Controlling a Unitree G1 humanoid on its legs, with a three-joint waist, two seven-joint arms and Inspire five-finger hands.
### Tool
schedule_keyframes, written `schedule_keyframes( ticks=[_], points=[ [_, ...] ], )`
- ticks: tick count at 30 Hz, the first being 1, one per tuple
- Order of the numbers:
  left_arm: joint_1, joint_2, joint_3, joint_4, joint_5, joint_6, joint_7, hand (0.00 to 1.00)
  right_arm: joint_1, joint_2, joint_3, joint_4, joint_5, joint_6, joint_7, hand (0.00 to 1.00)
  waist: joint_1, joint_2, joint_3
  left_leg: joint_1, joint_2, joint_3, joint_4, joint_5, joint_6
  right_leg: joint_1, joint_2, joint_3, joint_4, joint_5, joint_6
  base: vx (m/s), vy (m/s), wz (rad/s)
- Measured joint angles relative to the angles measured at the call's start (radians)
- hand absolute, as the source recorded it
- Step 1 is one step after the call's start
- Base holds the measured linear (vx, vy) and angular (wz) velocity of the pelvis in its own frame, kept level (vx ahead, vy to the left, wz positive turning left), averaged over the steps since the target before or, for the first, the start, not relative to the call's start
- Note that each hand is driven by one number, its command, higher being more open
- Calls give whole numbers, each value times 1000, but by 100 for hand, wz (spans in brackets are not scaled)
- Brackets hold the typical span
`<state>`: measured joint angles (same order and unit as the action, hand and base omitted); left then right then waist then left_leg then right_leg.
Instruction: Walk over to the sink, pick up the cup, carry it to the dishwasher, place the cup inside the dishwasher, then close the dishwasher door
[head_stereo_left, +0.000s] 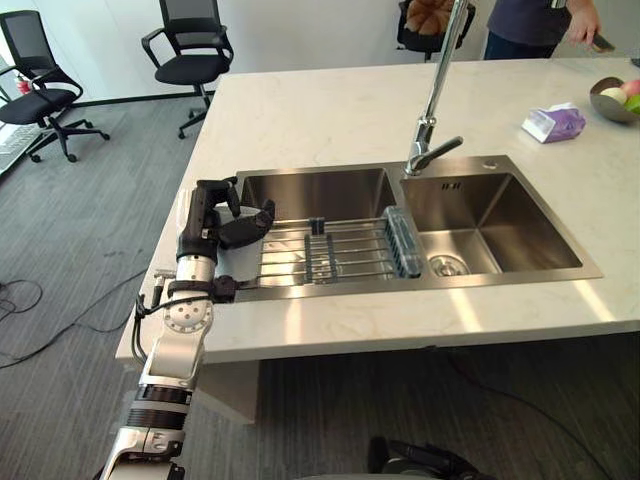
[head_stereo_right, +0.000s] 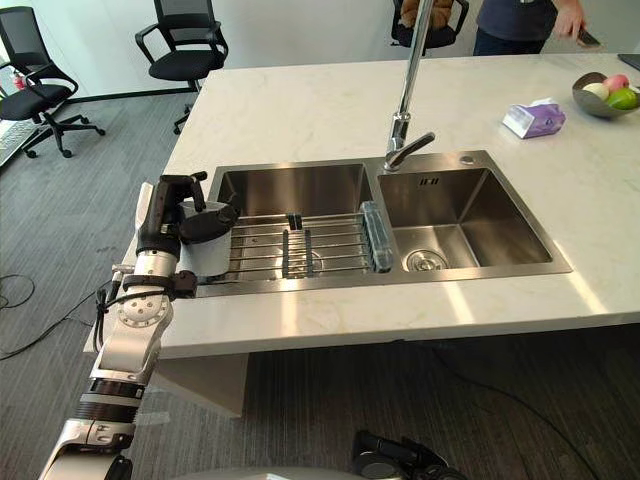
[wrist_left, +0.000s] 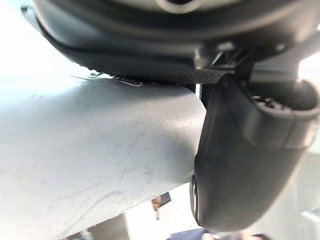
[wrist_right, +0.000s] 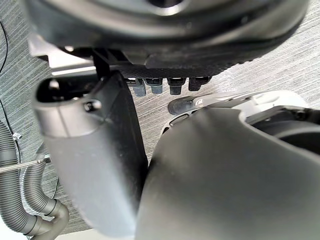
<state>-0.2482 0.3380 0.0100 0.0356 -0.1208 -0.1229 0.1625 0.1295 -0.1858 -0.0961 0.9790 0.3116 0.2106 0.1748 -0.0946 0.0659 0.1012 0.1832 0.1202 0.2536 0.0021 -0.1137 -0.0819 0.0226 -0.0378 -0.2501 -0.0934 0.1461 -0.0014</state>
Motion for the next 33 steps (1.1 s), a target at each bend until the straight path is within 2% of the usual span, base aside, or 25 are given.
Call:
schedule_keyframes(
  ticks=[2,4,7,9,10,12,15,21,24,28,29,30,31,32,33],
  points=[
    [8,-26,9,-34,-26,-39,12,0,5,9,-19,12,0,-12,0,100,5,-4,-7,0,-2,-4,3,0,1,4,-3,-2,0,0,0,-17,27,6],
    [17,-86,14,-103,-26,-97,52,0,18,20,-33,16,0,-19,0,100,26,-18,-18,-6,-5,-7,8,2,3,4,-8,-1,0,0,0,-41,17,4],
    [49,-119,25,-188,-20,-167,101,0,30,28,-36,16,0,-20,-1,100,32,-30,-33,-14,-6,-11,15,3,6,2,-12,-2,0,3,3,-65,3,4],
    [69,-150,50,-245,7,-232,155,0,51,32,-45,17,-1,-27,-1,100,47,-33,-59,-26,-7,-13,25,4,7,-4,-14,-3,0,7,2,-69,-1,1],
    [70,-158,60,-255,20,-246,171,0,56,33,-50,16,-1,-28,-1,100,52,-34,-62,-27,-7,-14,28,4,7,-4,-15,-3,0,8,1,-86,-6,6],
    [83,-175,107,-310,74,-298,248,0,65,36,-53,16,-2,-35,-1,100,54,-36,-70,-41,-7,-27,39,3,9,-4,-17,-14,0,11,-3,-82,-13,13],
    [116,-178,160,-370,145,-336,328,0,78,37,-53,14,-4,-40,-3,100,57,-37,-91,-52,-4,-46,40,4,11,-5,-17,-31,0,11,-4,-51,-18,18],
    [213,-172,265,-472,330,-352,466,0,84,36,-54,15,-74,-47,-2,100,103,-40,-100,-73,1,-78,40,18,7,-6,-15,-62,0,5,-5,-36,-15,16],
    [269,-161,323,-479,360,-336,484,0,78,36,-54,15,-114,-47,-1,100,113,-37,-102,-102,4,-117,59,23,10,-4,-17,-101,0,-1,-3,-18,-13,41],
    [366,-186,363,-512,359,-295,471,0,80,31,-53,20,-153,-39,-1,100,168,-26,-91,-156,-17,-271,62,74,4,41,-42,-270,6,-18,-8,2,-8,117],
    [376,-195,367,-516,359,-295,471,0,80,29,-53,23,-158,-39,0,100,176,-24,-90,-156,-21,-278,49,80,14,52,-47,-298,6,-24,-6,-28,-3,142],
    [398,-213,378,-529,359,-295,471,0,77,29,-53,33,-159,-39,0,100,185,-26,-89,-156,-10,-214,29,75,80,74,-63,-368,6,-41,4,-40,-27,130],
    [407,-217,380,-536,357,-295,472,0,80,30,-53,33,-161,-40,0,100,185,-30,-87,-155,1,-150,17,74,130,86,-70,-408,6,-44,8,-33,-34,188],
    [410,-223,385,-538,357,-296,471,0,79,28,-57,40,-175,-37,1,100,186,-43,-84,-154,5,-28,-14,52,236,102,-102,-489,6,-53,9,-26,60,206],
    [402,-238,394,-537,356,-304,466,0,55,36,-68,77,-181,-39,4,100,185,-70,-71,-192,26,107,81,25,245,104,-149,-567,7,-70,-15,-25,109,202]
  ],
)
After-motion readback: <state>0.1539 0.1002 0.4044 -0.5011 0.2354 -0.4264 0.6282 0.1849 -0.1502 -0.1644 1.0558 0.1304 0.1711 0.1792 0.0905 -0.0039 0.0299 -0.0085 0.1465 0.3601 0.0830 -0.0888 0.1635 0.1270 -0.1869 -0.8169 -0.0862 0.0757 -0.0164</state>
